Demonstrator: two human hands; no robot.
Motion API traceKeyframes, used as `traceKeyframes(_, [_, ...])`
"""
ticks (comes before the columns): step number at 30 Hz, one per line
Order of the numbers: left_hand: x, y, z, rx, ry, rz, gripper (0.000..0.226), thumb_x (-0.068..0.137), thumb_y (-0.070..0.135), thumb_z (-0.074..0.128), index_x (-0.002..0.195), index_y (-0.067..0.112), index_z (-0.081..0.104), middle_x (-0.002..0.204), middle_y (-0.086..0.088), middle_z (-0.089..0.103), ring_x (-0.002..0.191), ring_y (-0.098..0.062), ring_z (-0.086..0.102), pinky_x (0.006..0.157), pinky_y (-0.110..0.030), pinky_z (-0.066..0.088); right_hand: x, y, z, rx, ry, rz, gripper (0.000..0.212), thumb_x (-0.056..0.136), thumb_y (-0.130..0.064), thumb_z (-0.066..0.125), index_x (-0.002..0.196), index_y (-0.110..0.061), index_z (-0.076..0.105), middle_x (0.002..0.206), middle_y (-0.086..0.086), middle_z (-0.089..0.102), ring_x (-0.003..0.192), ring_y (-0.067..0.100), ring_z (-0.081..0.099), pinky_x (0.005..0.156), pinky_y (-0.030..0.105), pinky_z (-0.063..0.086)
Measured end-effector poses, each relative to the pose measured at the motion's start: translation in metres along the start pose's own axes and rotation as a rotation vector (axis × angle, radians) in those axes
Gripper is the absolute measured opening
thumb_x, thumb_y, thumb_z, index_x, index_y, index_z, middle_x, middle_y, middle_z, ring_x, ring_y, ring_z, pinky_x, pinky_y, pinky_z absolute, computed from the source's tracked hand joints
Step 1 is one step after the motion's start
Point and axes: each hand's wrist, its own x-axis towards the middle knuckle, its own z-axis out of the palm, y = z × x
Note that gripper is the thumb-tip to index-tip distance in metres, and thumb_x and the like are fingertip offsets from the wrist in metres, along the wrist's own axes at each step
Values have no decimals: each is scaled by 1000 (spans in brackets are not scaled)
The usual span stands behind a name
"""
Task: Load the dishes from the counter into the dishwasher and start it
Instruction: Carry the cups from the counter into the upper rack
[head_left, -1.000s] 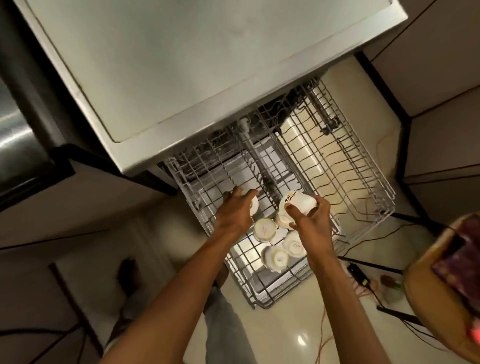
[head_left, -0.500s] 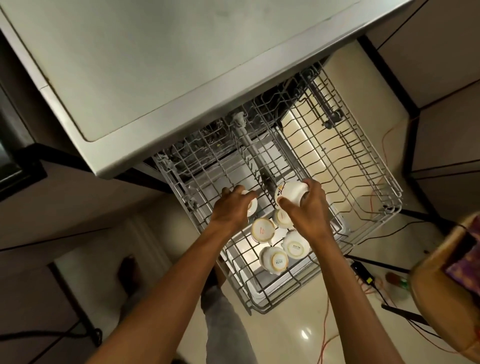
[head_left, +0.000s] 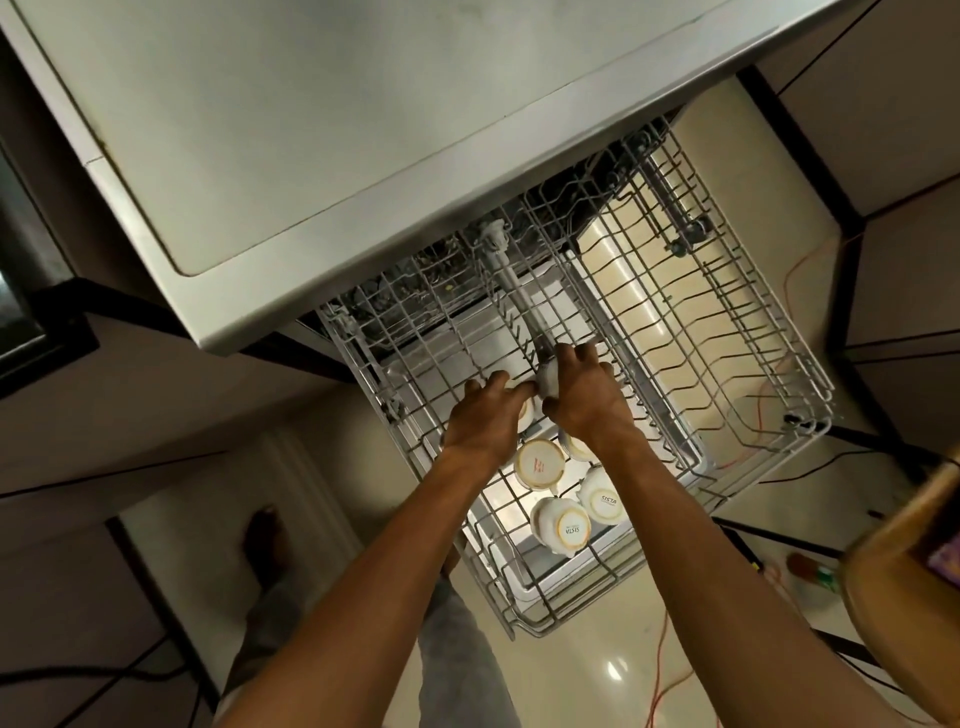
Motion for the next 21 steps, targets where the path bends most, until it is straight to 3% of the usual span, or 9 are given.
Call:
traceKeyframes(12, [1,-7,13,-52,19,-35,70,88,8,68,144,39,39,150,2,37,121,-35,47,86,-42,50,1,8,23,-141,99,-79,77,86,-17,68,152,-23,28,130,9,43,104,35,57,72,38,54])
traceKeyframes(21, [6,-6,17,-68,-20,-53,71,88,12,70,143,42,36,152,6,31,124,-34,40,88,-48,53,3,14,22,-19,83,-56,92,86,-19,73,159,-23,17,151,12,35,126,40,48,90,44,53])
